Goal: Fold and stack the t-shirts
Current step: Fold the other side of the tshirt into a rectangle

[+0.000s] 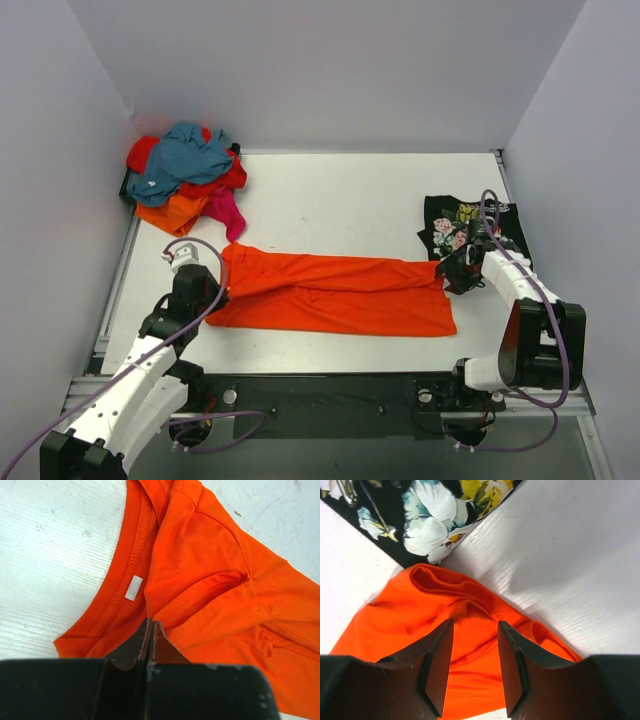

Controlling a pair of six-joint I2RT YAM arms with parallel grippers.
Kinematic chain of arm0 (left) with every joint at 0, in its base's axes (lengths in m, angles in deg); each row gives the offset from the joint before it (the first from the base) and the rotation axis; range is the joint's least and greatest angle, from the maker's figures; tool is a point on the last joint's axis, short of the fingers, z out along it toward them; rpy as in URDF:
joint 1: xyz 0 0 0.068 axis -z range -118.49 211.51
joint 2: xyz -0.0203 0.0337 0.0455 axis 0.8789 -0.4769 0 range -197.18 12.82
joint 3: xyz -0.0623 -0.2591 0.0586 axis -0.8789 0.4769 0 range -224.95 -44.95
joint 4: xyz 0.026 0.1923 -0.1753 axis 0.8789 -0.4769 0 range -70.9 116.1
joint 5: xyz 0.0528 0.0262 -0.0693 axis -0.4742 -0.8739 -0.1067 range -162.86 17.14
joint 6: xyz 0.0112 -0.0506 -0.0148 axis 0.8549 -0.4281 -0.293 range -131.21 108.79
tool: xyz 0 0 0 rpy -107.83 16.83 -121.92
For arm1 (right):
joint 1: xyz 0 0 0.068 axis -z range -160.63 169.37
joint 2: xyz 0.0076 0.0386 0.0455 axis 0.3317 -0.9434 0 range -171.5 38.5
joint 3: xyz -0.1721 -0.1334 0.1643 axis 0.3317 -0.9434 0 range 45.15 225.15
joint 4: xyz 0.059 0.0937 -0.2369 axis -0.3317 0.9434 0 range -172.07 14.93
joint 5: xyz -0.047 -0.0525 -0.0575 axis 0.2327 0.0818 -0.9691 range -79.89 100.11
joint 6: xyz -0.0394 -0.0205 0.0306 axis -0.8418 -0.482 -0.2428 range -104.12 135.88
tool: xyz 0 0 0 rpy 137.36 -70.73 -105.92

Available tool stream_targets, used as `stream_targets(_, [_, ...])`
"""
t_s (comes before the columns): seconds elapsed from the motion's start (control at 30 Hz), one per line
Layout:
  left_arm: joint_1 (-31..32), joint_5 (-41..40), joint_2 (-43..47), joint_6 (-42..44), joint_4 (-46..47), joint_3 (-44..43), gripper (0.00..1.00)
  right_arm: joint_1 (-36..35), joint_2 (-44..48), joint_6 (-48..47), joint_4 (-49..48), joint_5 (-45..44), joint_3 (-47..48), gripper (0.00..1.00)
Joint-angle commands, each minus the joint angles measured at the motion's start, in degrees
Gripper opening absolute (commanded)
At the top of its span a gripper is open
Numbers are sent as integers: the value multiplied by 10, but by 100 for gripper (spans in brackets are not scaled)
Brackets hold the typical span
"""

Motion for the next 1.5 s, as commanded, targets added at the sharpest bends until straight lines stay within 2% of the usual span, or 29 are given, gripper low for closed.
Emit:
stream_targets(0.0, [-4, 2, 8, 10, 18, -9, 0, 1, 1, 18, 21, 19, 31, 36])
stream_targets(0.5, [-4, 1, 10, 15, 18, -6, 0, 9, -52, 56, 4, 3, 46, 29])
stream_targets(0.83, [-4, -3, 11, 17, 16, -9, 0, 19, -30, 50, 3, -17, 25, 22])
stream_targets(1.07, [-4, -1, 11, 17, 17, -11, 0, 19, -45, 52, -2, -3, 25, 15])
stream_targets(1.23, [-4, -1, 12, 17, 17, -11, 0, 19, -28, 51, -2, -5, 18, 0])
stream_targets(1.47, [-4, 3, -14, 12, 48, -41, 0, 7, 16, 37, 9, -4, 46, 0])
